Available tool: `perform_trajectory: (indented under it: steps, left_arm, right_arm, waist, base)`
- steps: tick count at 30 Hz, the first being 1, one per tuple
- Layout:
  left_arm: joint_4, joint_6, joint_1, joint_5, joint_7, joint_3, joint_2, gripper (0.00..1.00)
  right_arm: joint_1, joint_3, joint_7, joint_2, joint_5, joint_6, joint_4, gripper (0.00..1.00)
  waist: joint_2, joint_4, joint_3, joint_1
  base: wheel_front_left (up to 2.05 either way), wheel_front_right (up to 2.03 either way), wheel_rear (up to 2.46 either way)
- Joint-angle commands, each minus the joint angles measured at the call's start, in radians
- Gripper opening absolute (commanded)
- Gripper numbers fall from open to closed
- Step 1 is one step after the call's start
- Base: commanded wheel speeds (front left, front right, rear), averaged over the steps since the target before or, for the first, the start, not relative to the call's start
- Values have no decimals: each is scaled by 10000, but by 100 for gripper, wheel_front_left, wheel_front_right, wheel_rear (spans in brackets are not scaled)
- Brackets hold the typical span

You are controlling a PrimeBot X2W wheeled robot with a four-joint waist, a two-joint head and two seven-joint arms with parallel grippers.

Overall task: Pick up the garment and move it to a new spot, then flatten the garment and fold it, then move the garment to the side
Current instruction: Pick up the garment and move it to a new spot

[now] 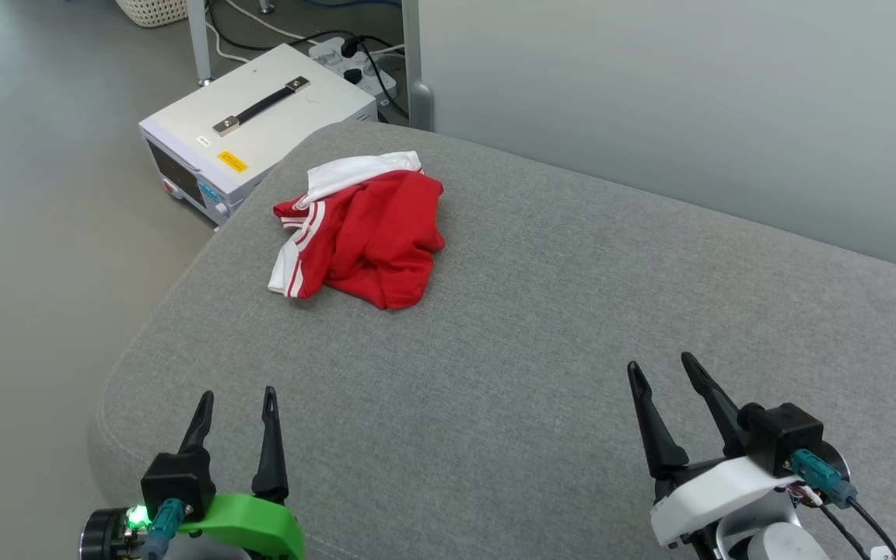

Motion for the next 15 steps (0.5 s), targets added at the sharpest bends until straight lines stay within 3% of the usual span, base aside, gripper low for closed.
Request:
perform_trajectory:
  steps: [1,10,15]
  left_arm:
    - [-51,-35,189,49,-59,-8,-32,100]
    - [-149,-432,-285,-197,-59,-28,-26,100]
    - [960,-819,-1335,-328,-46,-413,362,100]
  right_arm:
    - [32,17,-91,-26,-16,-7,-41,100]
    - [-239,-113,-91,-26,-196,-7,-210,100]
    - [-535,-149,-92,-26,-426,-7,-280,100]
  waist:
    - [120,-8,0,0]
    - [120,-437,654,0]
    - [120,-930,1412,0]
  base:
    - [0,0,0]
    - [0,0,0]
    - [0,0,0]
